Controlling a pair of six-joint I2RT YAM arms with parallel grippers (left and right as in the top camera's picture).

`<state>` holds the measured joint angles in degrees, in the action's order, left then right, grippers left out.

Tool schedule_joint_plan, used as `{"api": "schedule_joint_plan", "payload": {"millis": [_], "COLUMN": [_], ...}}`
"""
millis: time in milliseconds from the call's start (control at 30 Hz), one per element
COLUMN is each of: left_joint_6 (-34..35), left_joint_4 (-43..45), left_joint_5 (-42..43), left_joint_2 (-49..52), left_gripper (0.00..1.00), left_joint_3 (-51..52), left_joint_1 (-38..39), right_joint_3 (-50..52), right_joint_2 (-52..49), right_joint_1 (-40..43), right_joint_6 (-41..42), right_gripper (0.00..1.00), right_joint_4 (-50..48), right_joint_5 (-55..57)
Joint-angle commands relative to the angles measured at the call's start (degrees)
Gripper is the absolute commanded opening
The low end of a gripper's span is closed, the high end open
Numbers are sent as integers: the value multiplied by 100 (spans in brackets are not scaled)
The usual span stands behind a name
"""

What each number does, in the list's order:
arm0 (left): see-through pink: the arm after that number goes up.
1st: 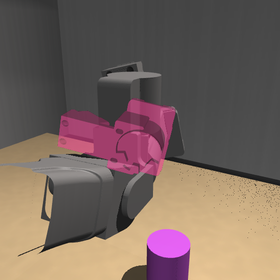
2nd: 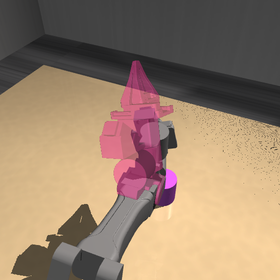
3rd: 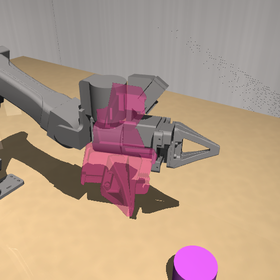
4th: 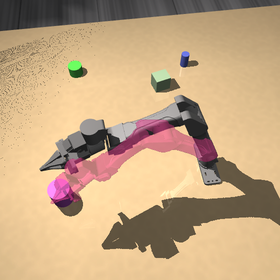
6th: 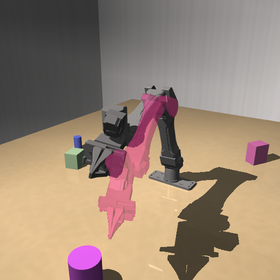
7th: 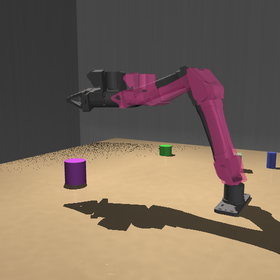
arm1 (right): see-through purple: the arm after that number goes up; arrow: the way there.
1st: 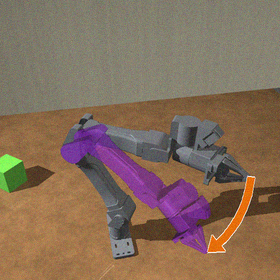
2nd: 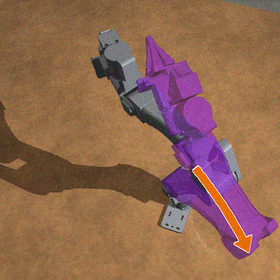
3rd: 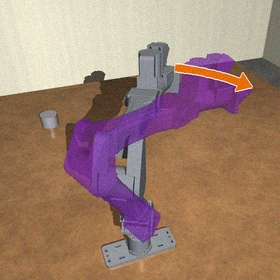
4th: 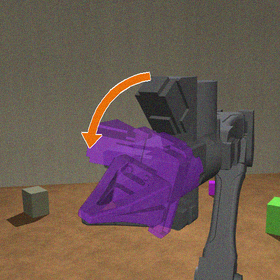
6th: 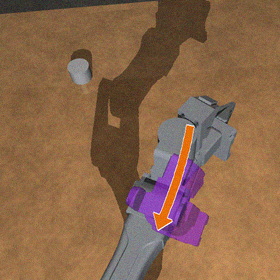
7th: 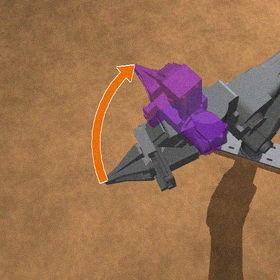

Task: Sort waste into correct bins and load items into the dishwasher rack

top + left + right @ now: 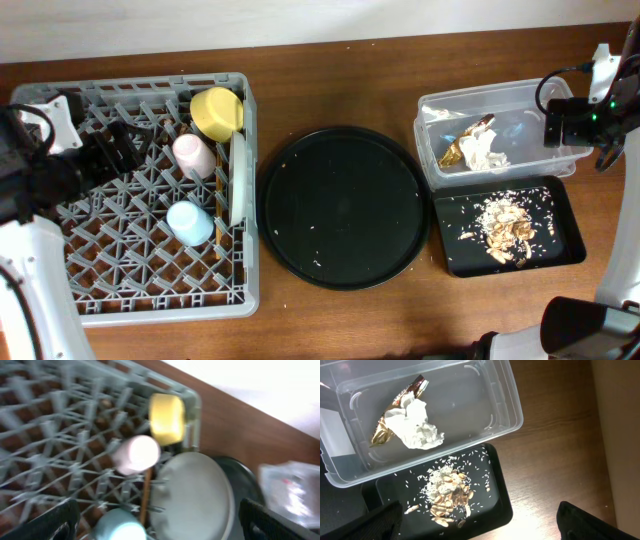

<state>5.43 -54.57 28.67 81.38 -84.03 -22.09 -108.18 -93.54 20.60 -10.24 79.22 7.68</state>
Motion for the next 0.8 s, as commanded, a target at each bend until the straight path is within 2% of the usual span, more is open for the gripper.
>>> {"api": "schedule_joint_plan", "payload": {"millis": [0,67,167,267,400,567,667,700,767], "left_joint_6": [546,542,542,542,542,542,542,542,542], "left_joint_4": [9,278,310,308,308,308,308,308,308], "left_joint_5": [-2861,-3499,-3495,-3495,-3495,-3495,-3495,-3495,-3495], "left_joint_2": [-72,-61,-61,-61,-61,-61,-61,-61,-61], "left_gripper": [100,99,100,99,99,100,100,99,100], "left_joint_3": [-55,-55,-55,-55,-55,-55,-55,-55,-55], "left_joint_1": [752,1432,2098,2144,2144,2144,2144,2144,2144], "right_joint_3": [-7,-7,-7,-9,-9,37,951,1982,4708], "right_joint_2": [-24,-50,208,1119,2649,4146,5396,6113,7812], "right_joint_1": [2,7,-133,-905,-2546,-2583,-2573,-2573,-2507], "right_joint_6": [70,70,70,70,70,70,70,70,72], "right_gripper": [99,99,99,99,99,99,99,99,99], "right_joint_4": [-2,-7,-2,-2,0,7,-365,-1204,-3488], "right_joint_5": [52,52,50,52,52,52,-264,-345,-586]}}
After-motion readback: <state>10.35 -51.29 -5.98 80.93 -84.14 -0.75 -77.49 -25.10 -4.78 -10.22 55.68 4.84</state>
